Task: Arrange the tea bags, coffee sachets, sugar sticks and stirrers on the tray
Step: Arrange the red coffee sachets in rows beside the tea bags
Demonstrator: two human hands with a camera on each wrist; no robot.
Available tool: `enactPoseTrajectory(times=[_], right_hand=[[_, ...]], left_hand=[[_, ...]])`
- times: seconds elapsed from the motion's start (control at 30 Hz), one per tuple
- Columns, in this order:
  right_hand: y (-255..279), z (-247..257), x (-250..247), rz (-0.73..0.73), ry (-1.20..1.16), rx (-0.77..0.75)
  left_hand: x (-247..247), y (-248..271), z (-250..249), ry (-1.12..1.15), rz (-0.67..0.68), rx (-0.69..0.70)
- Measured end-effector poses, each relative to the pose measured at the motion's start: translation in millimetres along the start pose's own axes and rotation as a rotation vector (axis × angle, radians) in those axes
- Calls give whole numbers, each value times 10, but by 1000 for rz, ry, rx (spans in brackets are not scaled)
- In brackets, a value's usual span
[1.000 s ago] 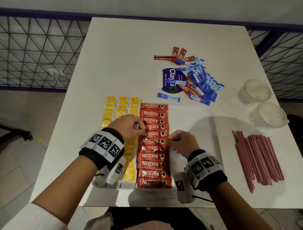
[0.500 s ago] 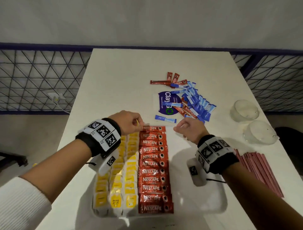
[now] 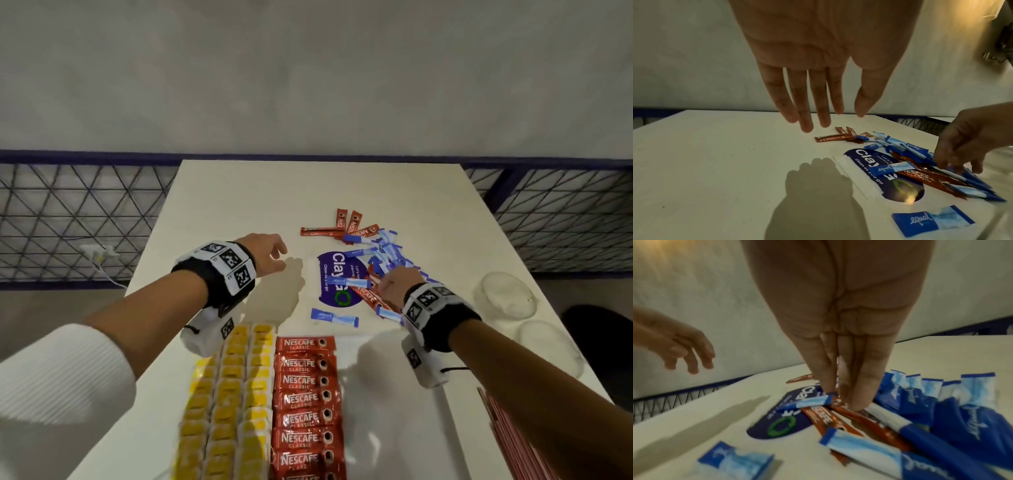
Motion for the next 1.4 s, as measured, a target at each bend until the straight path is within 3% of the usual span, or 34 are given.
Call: enactPoseTrajectory(times=[0.17,0.5,0.63,0.87,0.97,1.13,1.4], right_hand=[[-164,-168,36,11,183,-6],[-372,-257,-21,54,215,-93],[-399,-233,-16,107,275,-121],[-519,-196,102,185,290,-85],[-673,-257,162,174,316,-106],[-551,-206,106,284,283,-93],[-603,-149,149,220,218,-196]], left_hand=[[126,-165,-326,-4,42,127],[584,-430,-1397,-265,184,428],[771,-565,-1528,-263,223,394],[885,-729,-1441,-232,201,204],[869,-736,-1462,-287,147,208],[842,-767,-1533,-355,97,201],[795,-827,-1481,-372,-10,204]])
Point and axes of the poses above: each hand's wrist, its own y-axis away from the middle knuckle, its own x-axis out of the palm, z = x × y, the point moved 6 cm from there along -y, towards the middle knuckle, and after that the axes turned 5 degrees about -y, right-handed, at the moved point
